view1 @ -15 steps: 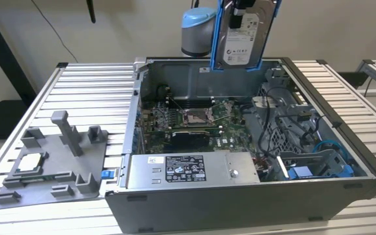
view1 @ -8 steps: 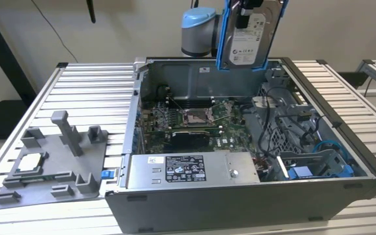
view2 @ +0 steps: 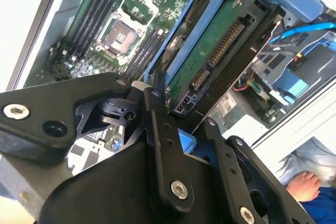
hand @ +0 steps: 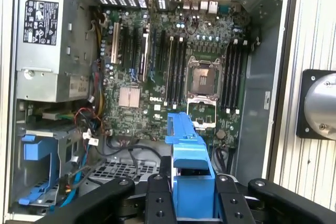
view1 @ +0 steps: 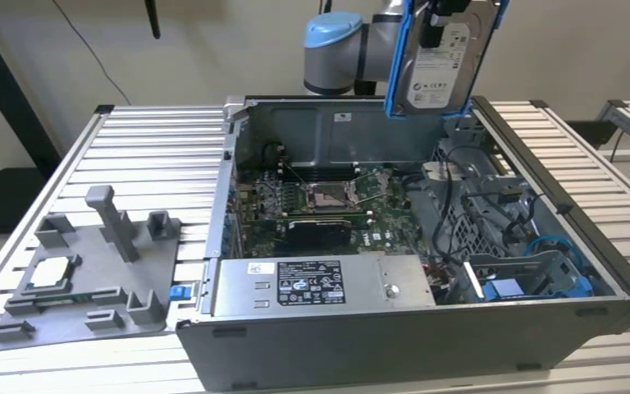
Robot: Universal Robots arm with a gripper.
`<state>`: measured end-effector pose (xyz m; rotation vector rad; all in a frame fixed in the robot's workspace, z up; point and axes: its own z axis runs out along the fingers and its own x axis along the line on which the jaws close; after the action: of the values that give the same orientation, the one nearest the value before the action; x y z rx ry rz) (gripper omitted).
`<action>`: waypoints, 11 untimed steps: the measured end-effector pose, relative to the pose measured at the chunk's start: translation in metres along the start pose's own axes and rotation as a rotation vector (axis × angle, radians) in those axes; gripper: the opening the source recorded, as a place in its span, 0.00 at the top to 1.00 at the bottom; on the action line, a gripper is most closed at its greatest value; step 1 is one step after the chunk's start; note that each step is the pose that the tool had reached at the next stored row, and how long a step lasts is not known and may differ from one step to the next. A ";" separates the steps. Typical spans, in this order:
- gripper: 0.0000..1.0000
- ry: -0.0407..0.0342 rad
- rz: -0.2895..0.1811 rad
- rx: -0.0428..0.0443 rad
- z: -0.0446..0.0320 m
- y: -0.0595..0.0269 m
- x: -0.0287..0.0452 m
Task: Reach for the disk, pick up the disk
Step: 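Pick up the disk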
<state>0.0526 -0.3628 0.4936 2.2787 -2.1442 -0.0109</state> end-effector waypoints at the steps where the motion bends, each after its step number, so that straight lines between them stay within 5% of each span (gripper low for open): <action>1: 1.00 -0.0001 0.000 -0.0003 0.0000 -0.0041 0.0003; 11: 1.00 -0.0002 0.000 -0.0030 -0.0005 -0.0371 0.0022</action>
<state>0.0897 -0.3628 0.4936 2.2772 -2.1428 -0.0144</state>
